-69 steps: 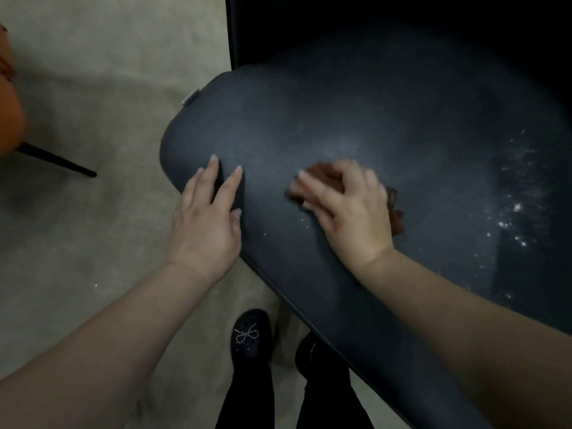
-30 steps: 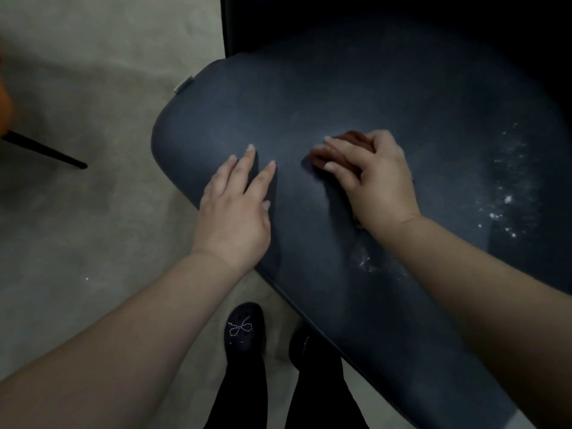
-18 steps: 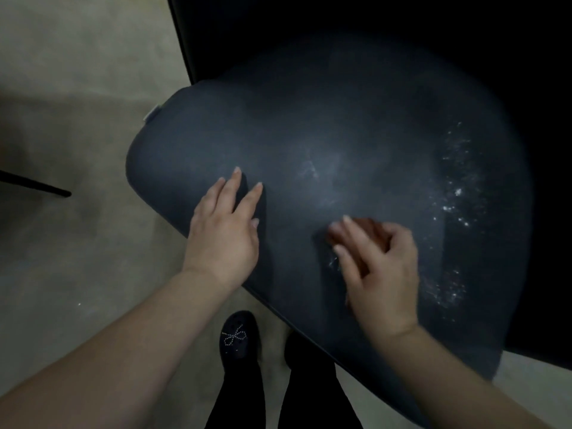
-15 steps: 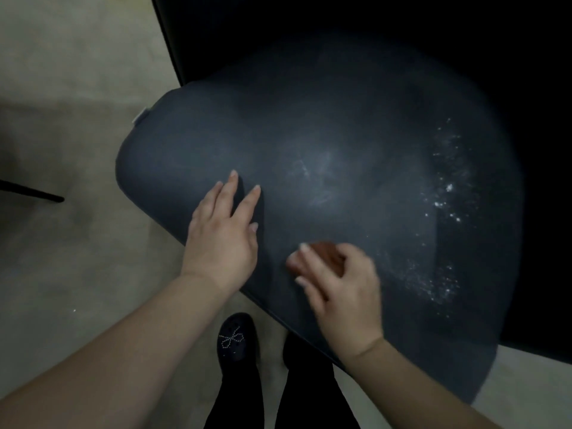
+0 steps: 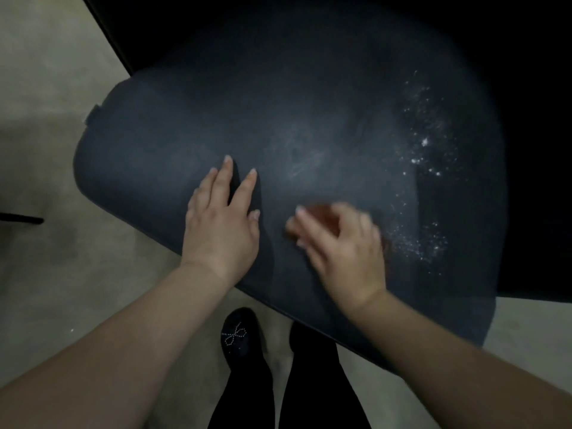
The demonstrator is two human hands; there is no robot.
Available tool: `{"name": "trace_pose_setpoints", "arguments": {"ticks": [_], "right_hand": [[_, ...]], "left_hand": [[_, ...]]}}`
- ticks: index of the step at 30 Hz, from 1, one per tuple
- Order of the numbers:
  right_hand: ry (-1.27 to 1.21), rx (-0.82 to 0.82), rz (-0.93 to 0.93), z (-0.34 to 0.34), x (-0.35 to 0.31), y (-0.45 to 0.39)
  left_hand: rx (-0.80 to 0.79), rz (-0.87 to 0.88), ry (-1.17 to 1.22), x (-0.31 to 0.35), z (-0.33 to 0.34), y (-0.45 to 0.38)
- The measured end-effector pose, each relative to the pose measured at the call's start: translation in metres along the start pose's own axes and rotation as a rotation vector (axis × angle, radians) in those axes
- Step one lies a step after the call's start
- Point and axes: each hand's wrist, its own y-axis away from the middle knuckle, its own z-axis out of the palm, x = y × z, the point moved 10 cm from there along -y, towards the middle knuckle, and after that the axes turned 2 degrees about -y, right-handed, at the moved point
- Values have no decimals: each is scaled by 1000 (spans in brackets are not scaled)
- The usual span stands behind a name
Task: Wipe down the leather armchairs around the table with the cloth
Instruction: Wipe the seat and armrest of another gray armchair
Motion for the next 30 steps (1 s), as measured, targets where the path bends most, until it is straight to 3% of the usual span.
{"name": "trace_pose_setpoints", "arguments": {"ticks": [3,7,9,13,15,19,22,26,30], "right_hand": [[18,-60,-106,-2,7,14],[78,62,172,-25,82,-36],[79,89,210,-26,81,-30],[40,1,-67,-14,30,28],[28,-63,-136,-16,36,34],[80,35,39,-37,93,-14],[72,82,143,-37,96,-11],[14,28,-28,-26,50,49],[70,5,-69,-37,78,28]], "left_hand": [[-15,49,-27,13,2,1],[2,117,-54,25,3,2],[12,130,-47,32,4,1],[-1,147,-28,50,10,-1],[1,165,-24,59,12,1],[35,217,-57,70,11,0],[36,226,-81,76,13,-3],[-1,241,-105,86,21,-2],[-4,309,-130,95,27,3]]}}
